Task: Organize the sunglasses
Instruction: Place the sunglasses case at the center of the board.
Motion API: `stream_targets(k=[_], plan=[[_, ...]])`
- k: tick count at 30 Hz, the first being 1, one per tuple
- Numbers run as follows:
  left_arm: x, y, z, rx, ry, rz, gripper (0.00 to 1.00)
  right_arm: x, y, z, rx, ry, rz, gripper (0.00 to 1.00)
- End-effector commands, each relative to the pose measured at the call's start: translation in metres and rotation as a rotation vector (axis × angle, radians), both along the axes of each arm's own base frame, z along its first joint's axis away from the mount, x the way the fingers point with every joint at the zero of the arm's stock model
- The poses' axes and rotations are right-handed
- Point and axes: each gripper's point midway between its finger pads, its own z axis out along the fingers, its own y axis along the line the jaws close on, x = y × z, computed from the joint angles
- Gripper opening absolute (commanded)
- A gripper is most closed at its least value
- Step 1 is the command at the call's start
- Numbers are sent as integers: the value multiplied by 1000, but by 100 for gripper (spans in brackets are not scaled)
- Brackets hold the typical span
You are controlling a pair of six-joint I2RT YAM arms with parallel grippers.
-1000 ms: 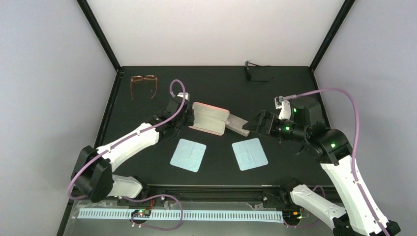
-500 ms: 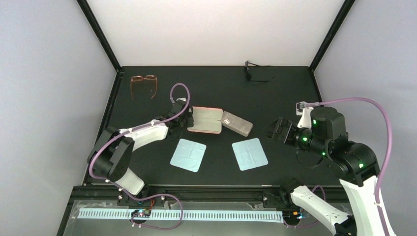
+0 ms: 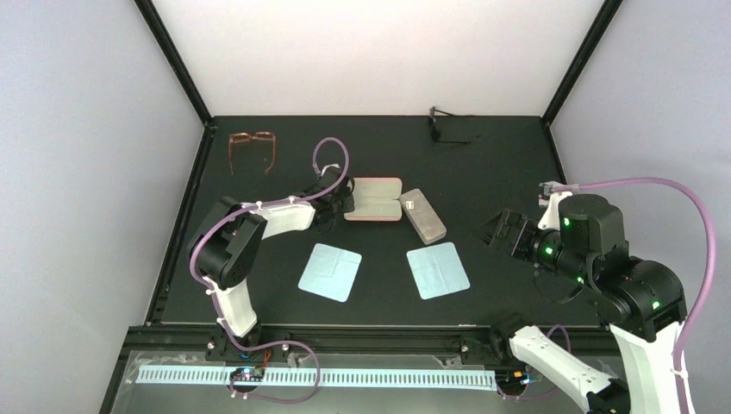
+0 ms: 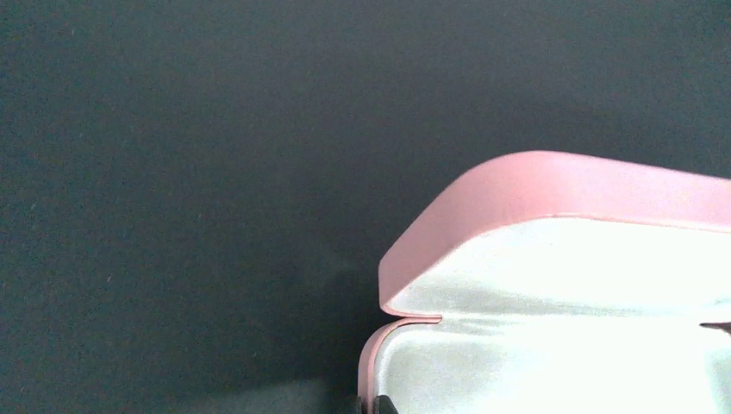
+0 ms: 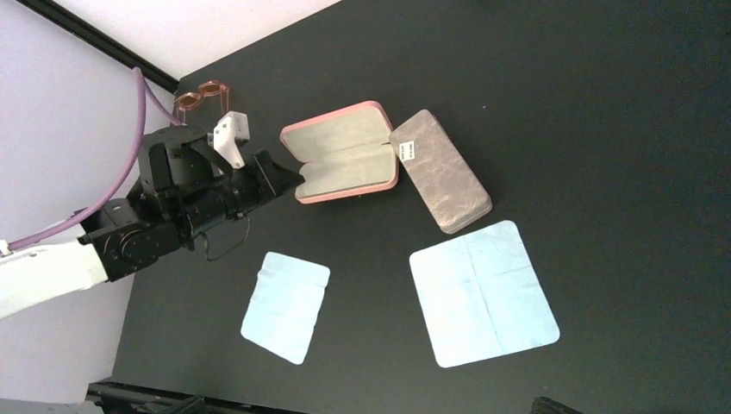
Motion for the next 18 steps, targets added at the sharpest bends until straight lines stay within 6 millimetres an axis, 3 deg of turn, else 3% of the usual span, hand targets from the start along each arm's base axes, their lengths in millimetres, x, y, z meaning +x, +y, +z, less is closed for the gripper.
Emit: stream_targets(k=[1, 9, 12, 14, 18], plan=[[23, -9, 24, 3, -71, 2, 1, -1, -12, 5, -27, -29, -47, 100], [11, 16, 9, 83, -43, 0, 2, 5, -7, 4, 3, -42, -47, 100], [6, 14, 6, 64, -48, -26, 2, 8, -3, -2, 12, -36, -38, 100], [4, 13, 4, 61, -40, -37, 5, 9, 0, -5, 15, -32, -32, 100], [0, 14, 5, 56, -41, -39, 23, 11, 2, -12, 13, -22, -22, 100]])
